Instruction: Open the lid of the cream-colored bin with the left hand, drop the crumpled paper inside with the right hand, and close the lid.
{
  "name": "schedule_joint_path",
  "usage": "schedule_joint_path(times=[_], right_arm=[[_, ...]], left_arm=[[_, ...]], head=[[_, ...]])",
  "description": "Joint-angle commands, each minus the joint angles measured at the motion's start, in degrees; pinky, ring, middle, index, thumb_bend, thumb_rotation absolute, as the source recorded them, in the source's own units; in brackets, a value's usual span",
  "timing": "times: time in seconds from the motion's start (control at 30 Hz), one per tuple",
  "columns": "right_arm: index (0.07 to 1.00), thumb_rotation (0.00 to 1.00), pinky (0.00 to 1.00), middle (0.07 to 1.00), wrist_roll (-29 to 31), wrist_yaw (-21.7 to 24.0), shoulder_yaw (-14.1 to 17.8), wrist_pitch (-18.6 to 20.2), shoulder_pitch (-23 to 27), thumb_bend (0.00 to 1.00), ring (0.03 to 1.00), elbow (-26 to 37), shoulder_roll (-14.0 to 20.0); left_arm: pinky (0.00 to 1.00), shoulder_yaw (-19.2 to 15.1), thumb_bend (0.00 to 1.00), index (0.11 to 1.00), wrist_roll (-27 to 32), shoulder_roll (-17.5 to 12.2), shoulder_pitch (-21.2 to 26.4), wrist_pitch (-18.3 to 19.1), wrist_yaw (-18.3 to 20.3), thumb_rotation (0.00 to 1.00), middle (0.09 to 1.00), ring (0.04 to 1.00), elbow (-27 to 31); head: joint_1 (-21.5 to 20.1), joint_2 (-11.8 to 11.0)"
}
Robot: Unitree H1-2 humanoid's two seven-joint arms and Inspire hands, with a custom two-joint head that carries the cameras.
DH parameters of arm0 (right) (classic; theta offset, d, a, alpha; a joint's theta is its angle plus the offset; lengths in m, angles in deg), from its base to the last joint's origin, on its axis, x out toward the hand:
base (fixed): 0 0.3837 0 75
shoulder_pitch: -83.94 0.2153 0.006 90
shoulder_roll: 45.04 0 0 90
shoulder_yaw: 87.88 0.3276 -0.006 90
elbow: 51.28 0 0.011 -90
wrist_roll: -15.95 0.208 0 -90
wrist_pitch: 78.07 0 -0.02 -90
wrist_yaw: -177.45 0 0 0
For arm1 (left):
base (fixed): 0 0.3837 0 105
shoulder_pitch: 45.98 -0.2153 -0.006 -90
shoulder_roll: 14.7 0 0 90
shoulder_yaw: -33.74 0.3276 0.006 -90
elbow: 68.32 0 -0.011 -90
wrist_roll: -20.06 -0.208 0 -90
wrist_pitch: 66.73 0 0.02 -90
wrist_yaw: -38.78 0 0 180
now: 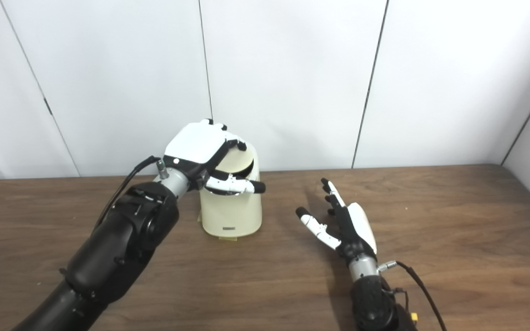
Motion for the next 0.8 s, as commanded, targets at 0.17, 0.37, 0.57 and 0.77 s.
schedule_joint_path(times=[0.17,0.37,0.57,0.77], right_arm=[[0.938,0.73,0.79,0.935,-0.19,0.51,0.35,0.18,1.16,0.41,0.897,2.19,0.58],[0.942,0.72,0.79,0.942,0.04,0.5,0.46,0.35,1.34,0.41,0.902,1.97,0.28],[0.945,0.72,0.79,0.942,-0.49,0.22,0.29,0.38,1.37,0.41,0.902,1.94,0.3],[0.943,0.72,0.79,0.944,-0.33,0.38,0.44,0.89,1.43,0.41,0.902,2.21,0.18]], left_arm=[[1.0,-0.64,1.0,0.788,-0.53,0.4,0.15,-0.36,-1.58,1.0,0.818,0.929,0.5],[1.0,-0.92,1.0,0.786,-0.16,0.15,-0.65,-0.84,-2.13,1.0,0.819,0.93,0.72],[1.0,-0.87,1.0,0.793,-0.34,0.08,-1.48,-1.29,-2.86,1.0,0.816,0.932,1.1],[1.0,-0.92,1.0,0.794,-0.62,0.09,-2.25,-1.99,-4.42,1.0,0.804,0.92,0.81]], head=[[-0.07,0.21],[-0.05,0.2],[0.02,0.3],[0.15,0.49]])
